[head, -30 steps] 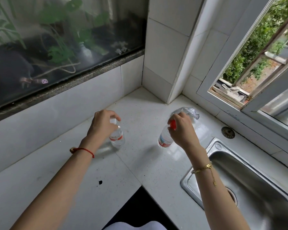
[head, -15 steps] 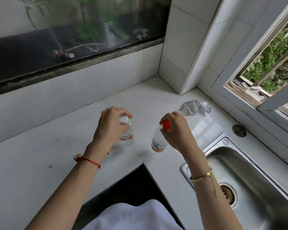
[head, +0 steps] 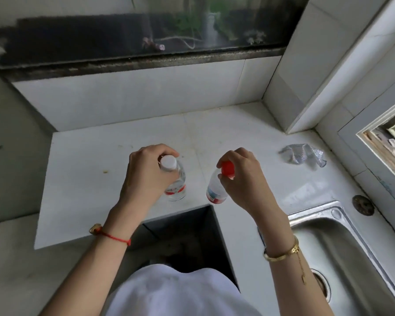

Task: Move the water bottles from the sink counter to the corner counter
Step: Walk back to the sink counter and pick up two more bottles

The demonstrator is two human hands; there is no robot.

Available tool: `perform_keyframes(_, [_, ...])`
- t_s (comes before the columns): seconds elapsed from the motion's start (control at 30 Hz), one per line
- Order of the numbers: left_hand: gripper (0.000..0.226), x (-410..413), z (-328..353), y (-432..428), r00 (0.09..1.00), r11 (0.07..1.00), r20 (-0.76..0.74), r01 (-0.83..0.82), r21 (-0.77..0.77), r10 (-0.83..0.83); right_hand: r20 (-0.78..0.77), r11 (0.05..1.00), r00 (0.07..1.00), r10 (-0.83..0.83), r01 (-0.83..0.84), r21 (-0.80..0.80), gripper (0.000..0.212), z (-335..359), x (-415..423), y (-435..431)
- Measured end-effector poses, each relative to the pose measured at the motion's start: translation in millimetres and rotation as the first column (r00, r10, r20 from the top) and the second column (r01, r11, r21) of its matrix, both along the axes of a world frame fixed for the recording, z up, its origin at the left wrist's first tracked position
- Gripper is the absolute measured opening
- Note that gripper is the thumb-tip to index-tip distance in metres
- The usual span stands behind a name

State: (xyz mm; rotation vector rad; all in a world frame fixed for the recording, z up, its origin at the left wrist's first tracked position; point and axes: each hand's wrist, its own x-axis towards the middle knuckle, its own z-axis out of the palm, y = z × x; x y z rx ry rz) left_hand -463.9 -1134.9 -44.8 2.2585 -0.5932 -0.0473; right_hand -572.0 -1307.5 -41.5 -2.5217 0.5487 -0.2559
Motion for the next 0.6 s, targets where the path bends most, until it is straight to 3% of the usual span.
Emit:
perform_keyframes(0.27, [0.028, -32.5, 1.7, 61.5, 0.987, 0.986, -0.018, -0.156, 0.056, 0.157, -0.045, 0.975, 0.974, 0.223, -0.222, 0.023, 0.022, -3.2, 5.3, 39.8])
perform_keyframes(0.6, [0.03, -64.2, -2.1, 136.2, 0.919, 0.919, -0.033, -0.391, 0.045, 0.392, -0.048, 0.854, 0.853, 0.519, -0.52, -0.011, 0.023, -6.5, 31.6, 110.2])
